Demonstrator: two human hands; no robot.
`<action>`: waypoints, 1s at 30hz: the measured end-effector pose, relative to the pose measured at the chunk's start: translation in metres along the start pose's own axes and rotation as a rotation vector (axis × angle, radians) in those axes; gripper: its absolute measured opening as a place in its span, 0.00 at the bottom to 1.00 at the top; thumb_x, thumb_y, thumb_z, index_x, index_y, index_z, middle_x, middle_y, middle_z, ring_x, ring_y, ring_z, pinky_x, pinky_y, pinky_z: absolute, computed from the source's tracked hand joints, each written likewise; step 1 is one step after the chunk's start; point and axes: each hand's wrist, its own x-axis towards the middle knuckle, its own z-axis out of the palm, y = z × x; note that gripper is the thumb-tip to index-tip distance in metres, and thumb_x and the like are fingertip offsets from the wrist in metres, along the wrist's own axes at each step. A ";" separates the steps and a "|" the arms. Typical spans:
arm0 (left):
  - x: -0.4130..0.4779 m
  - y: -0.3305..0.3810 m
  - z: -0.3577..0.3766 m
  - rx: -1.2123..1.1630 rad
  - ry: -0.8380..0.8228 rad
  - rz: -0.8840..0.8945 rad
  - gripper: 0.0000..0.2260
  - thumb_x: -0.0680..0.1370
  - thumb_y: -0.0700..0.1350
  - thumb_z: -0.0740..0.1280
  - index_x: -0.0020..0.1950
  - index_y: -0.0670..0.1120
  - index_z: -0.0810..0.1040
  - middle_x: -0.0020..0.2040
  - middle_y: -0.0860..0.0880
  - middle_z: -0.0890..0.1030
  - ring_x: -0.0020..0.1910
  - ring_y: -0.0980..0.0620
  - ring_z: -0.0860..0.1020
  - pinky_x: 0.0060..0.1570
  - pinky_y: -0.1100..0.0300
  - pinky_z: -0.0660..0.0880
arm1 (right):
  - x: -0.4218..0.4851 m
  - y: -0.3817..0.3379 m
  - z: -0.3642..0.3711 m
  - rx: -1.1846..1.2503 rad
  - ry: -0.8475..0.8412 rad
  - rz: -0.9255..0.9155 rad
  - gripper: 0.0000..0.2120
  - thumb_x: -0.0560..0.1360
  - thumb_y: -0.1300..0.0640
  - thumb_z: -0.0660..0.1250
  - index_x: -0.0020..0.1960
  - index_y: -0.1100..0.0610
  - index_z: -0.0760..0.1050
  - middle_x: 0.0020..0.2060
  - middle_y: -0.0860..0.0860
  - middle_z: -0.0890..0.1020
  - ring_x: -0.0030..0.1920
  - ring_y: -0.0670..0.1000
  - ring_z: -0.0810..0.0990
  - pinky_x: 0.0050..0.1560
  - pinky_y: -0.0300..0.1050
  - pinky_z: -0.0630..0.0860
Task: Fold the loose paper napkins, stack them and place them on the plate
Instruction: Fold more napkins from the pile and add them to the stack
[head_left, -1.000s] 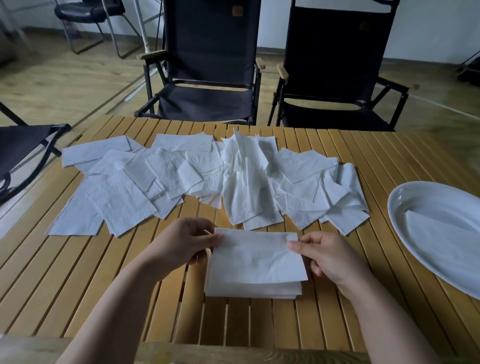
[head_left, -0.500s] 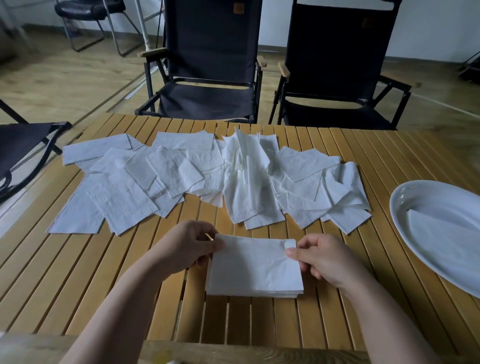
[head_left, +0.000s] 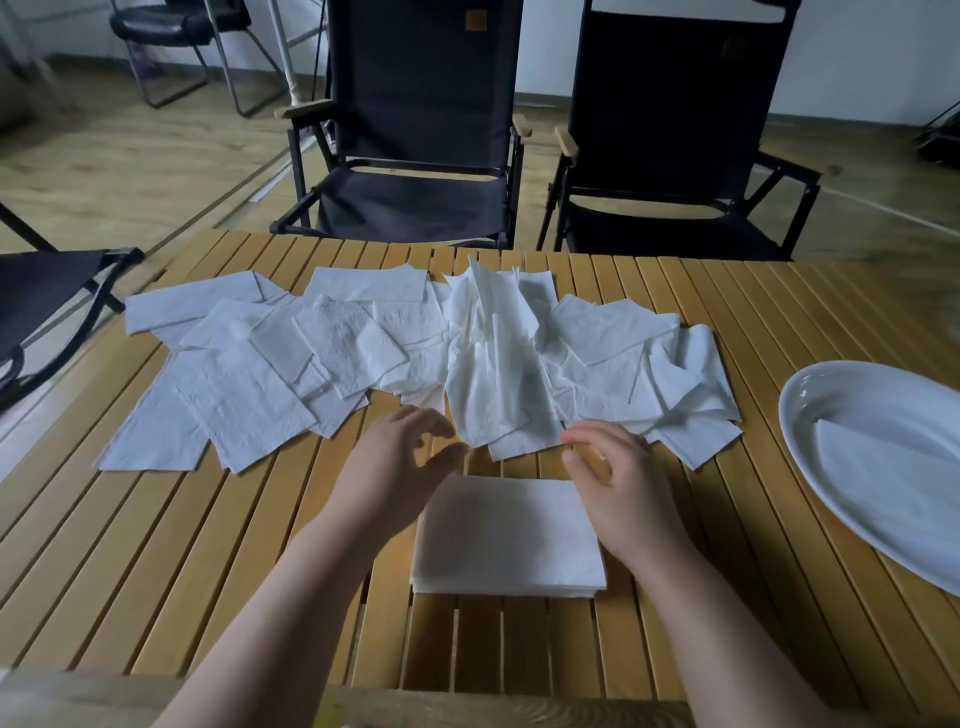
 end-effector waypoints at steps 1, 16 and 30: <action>0.002 0.000 0.004 0.017 -0.008 0.041 0.07 0.78 0.55 0.67 0.54 0.55 0.79 0.58 0.60 0.76 0.59 0.57 0.74 0.53 0.61 0.73 | 0.000 -0.001 0.004 -0.023 -0.033 -0.023 0.11 0.80 0.53 0.66 0.61 0.48 0.80 0.63 0.41 0.77 0.67 0.41 0.70 0.59 0.28 0.70; 0.008 -0.008 0.023 0.042 -0.133 0.174 0.10 0.81 0.50 0.64 0.60 0.56 0.82 0.69 0.58 0.74 0.69 0.52 0.69 0.65 0.49 0.71 | -0.002 -0.003 0.026 -0.160 -0.170 -0.030 0.19 0.83 0.50 0.58 0.72 0.50 0.73 0.72 0.43 0.71 0.76 0.44 0.60 0.75 0.56 0.63; 0.006 0.000 0.019 -0.062 -0.005 0.181 0.27 0.74 0.50 0.74 0.72 0.59 0.71 0.76 0.56 0.64 0.75 0.50 0.60 0.70 0.50 0.64 | -0.014 -0.032 -0.007 0.457 0.084 -0.009 0.06 0.77 0.59 0.71 0.45 0.52 0.85 0.38 0.44 0.85 0.42 0.45 0.83 0.42 0.35 0.77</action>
